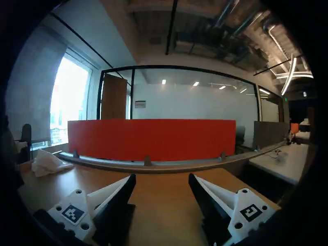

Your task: Fold towel

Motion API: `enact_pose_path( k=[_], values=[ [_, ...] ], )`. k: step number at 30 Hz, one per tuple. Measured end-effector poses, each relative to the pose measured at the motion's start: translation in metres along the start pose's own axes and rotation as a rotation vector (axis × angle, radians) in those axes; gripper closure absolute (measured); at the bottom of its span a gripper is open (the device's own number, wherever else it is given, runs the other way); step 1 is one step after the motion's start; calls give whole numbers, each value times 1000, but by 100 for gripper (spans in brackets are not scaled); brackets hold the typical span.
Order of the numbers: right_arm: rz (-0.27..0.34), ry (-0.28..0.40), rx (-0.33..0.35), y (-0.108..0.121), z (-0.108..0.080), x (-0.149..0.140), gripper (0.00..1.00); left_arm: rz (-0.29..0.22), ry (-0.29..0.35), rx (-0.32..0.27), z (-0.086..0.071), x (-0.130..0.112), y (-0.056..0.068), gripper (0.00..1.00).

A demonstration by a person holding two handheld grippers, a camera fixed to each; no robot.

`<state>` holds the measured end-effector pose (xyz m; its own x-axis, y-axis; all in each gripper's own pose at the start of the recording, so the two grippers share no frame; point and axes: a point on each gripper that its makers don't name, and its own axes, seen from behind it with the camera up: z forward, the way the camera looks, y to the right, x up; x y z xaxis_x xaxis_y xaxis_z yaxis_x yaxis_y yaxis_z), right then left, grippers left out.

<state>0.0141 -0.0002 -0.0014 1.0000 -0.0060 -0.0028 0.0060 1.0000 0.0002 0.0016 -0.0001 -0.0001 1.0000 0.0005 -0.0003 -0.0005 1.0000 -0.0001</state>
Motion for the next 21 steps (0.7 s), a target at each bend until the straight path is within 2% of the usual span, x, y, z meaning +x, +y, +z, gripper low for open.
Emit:
enact_pose_path(
  k=[9,15,21],
  values=[
    [-9,8,-3,2,-4,41,1,16,-3,-7,-4,45,-1,3],
    [-22,-11,8,-1,-3,51,1,19,-21,-14,-5,54,0,3],
    [-48,-22,37,-11,-1,62,1,37,-46,-48,-4,61,5,3]
  ],
)
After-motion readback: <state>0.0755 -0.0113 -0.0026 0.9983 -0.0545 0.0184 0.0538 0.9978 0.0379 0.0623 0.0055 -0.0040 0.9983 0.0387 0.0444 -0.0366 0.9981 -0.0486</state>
